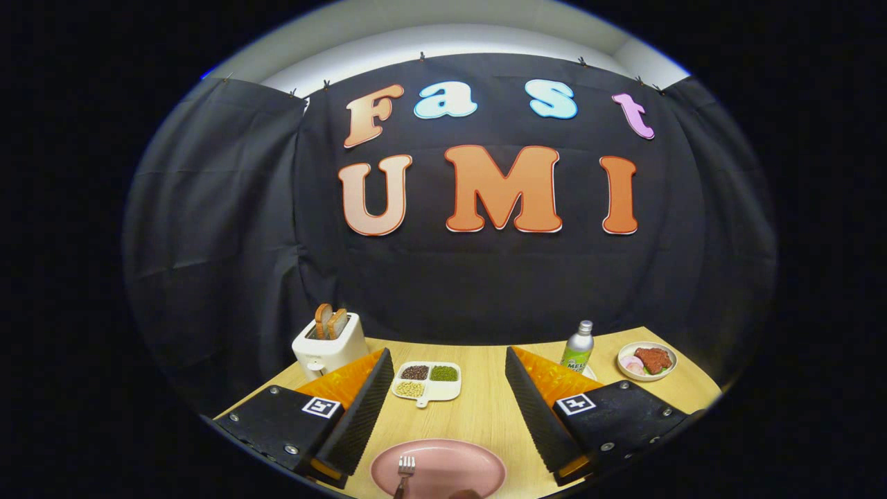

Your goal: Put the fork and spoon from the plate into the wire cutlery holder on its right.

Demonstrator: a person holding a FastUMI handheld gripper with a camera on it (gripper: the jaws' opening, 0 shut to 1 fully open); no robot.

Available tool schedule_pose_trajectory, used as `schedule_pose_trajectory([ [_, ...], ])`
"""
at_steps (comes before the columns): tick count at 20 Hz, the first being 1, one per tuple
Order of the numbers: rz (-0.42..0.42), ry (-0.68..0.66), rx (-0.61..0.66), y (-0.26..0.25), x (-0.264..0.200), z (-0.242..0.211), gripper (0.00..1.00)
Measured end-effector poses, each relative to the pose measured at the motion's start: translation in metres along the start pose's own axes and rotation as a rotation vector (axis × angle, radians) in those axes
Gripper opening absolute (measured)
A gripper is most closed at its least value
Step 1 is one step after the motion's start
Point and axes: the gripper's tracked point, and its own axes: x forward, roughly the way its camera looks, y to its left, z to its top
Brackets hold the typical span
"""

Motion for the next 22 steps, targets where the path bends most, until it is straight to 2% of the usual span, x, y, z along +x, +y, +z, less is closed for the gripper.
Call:
schedule_pose_trajectory([
  [5,0.047,0.169,-0.035,0.027,-0.001,-0.05,0.97],
  [12,0.126,0.502,-0.028,0.035,-0.014,-0.133,0.98],
  [22,0.222,0.748,-0.022,0.065,-0.025,-0.197,0.97],
])
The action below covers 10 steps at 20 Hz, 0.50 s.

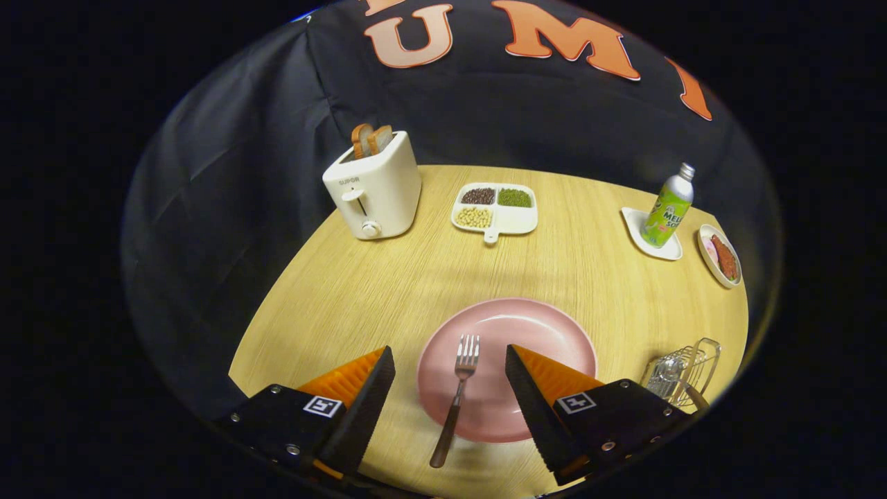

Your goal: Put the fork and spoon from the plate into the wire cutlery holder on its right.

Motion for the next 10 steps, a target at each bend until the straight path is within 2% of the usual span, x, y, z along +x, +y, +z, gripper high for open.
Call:
schedule_pose_trajectory([
  [4,-0.024,0.113,-0.009,-0.002,0.012,-0.024,0.95],
  [6,-0.067,0.185,0.001,-0.01,0.02,-0.038,0.92],
  [10,-0.107,0.287,0.001,-0.026,0.021,-0.061,0.77],
])
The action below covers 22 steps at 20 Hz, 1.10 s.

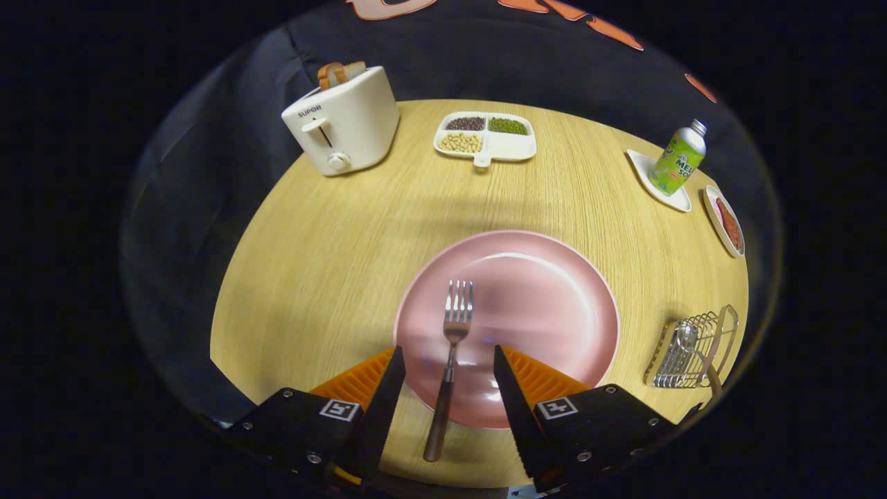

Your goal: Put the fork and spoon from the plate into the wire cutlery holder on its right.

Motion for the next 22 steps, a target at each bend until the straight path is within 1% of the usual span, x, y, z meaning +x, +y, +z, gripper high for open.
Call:
schedule_pose_trajectory([
  [2,-0.011,0.033,-0.027,-0.003,0.006,-0.01,0.71],
  [3,-0.01,0.052,-0.031,-0.003,0.009,-0.015,0.65],
  [4,-0.011,0.074,-0.028,-0.002,0.012,-0.019,0.62],
  [6,-0.032,0.12,-0.027,-0.006,0.015,-0.028,0.49],
  [9,-0.039,0.162,-0.044,-0.008,0.017,-0.036,0.29],
  [10,-0.031,0.177,-0.047,-0.007,0.019,-0.038,0.25],
  [11,-0.022,0.189,-0.058,-0.006,0.02,-0.04,0.19],
  [13,-0.017,0.184,-0.079,-0.004,0.02,-0.038,0.1],
  [16,-0.014,0.169,-0.086,-0.007,0.017,-0.035,0.05],
  [22,-0.009,0.069,-0.004,-0.032,-0.013,-0.015,0.04],
])
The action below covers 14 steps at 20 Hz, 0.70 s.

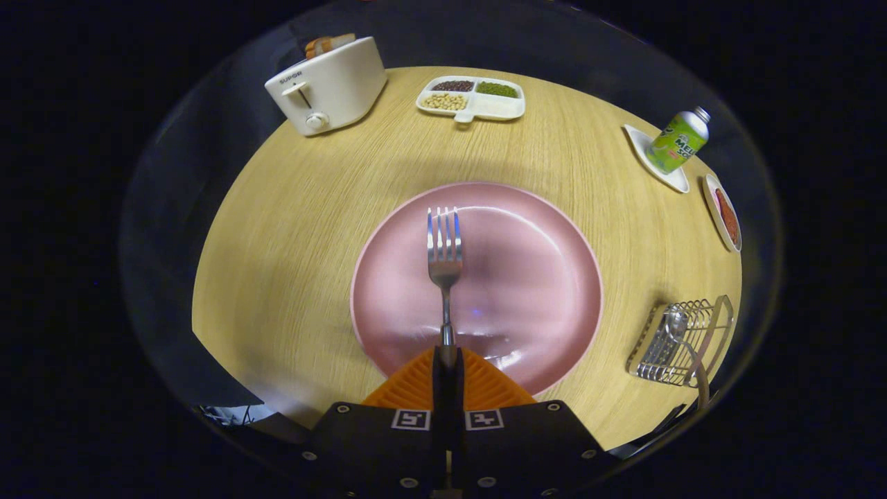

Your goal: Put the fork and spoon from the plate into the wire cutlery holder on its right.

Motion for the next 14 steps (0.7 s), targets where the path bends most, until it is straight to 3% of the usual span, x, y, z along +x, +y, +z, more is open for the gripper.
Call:
schedule_pose_trajectory([
  [8,-0.066,-0.129,0.156,-0.069,-0.08,0.011,0.04],
  [14,-0.14,-0.138,0.279,-0.133,-0.109,-0.029,0.04],
])
